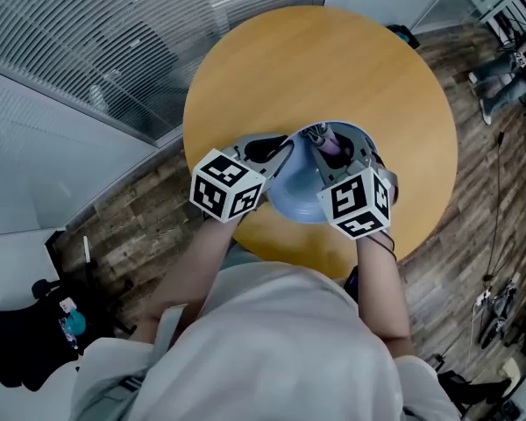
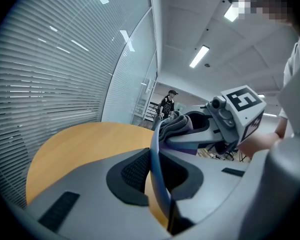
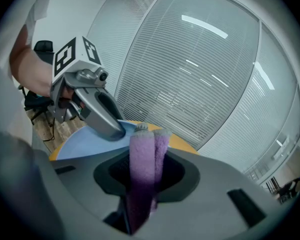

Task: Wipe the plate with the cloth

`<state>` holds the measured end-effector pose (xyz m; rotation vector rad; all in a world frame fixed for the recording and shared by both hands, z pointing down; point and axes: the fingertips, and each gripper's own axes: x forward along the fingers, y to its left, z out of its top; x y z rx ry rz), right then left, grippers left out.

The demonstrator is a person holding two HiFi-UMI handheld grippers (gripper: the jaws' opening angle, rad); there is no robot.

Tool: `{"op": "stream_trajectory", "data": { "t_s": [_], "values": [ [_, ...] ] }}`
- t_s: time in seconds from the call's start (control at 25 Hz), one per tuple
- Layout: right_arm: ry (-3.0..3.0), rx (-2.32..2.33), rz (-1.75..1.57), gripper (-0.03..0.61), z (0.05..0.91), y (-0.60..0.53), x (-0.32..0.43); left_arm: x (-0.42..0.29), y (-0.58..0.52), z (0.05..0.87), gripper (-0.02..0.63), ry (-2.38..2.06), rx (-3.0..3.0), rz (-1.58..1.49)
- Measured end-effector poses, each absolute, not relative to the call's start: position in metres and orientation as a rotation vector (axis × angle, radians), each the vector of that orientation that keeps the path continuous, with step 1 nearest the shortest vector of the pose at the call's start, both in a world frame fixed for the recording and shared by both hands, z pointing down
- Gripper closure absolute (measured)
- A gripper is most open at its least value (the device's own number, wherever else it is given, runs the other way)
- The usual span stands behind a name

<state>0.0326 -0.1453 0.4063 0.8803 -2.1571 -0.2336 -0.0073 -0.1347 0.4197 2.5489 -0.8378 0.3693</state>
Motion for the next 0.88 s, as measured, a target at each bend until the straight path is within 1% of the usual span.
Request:
{"op": "stream_trajectory", "data": {
  "t_s": [0.52, 0.88],
  "values": [
    [-2.033, 1.030, -0.172, 0.472, 0.417, -0.162, 0.089, -0.007, -0.139, 0.417, 0.569, -0.856, 2.542, 0.361],
    [-1.963, 1.071, -0.157, 0.472, 0.430, -0.164, 0.109, -0.006, -0.142, 0.419, 0.566, -0.871, 2.546, 0.357]
  ]
}}
